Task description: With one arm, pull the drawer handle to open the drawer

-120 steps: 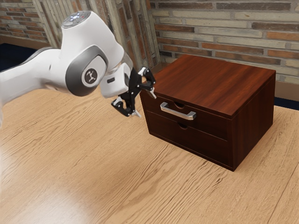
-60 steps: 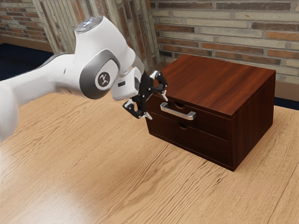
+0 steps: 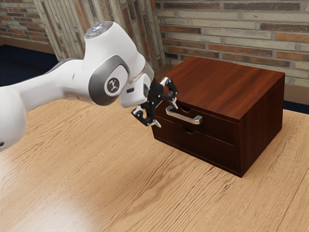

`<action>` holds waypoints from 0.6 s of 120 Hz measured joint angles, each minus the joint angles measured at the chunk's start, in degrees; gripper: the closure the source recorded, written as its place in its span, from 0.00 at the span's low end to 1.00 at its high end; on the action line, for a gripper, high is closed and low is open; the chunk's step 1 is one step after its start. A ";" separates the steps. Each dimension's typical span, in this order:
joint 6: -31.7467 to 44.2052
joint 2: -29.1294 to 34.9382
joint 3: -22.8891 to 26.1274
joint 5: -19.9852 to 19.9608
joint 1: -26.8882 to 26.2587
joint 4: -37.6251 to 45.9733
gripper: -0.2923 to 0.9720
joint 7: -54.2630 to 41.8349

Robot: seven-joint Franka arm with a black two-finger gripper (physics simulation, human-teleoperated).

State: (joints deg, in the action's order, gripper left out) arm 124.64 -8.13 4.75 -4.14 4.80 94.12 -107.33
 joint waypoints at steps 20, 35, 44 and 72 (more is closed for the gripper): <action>-0.01 0.04 -0.03 0.10 -0.11 -0.13 0.38 -0.34; -0.01 -0.22 0.05 0.14 -0.09 -0.08 0.38 -0.54; -0.01 -0.31 0.14 0.16 -0.86 -0.08 0.38 -0.63; 0.02 -1.44 0.10 0.40 -0.97 0.83 0.37 -0.87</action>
State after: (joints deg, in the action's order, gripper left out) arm 124.65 -9.57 4.85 -3.74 3.83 94.94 -108.20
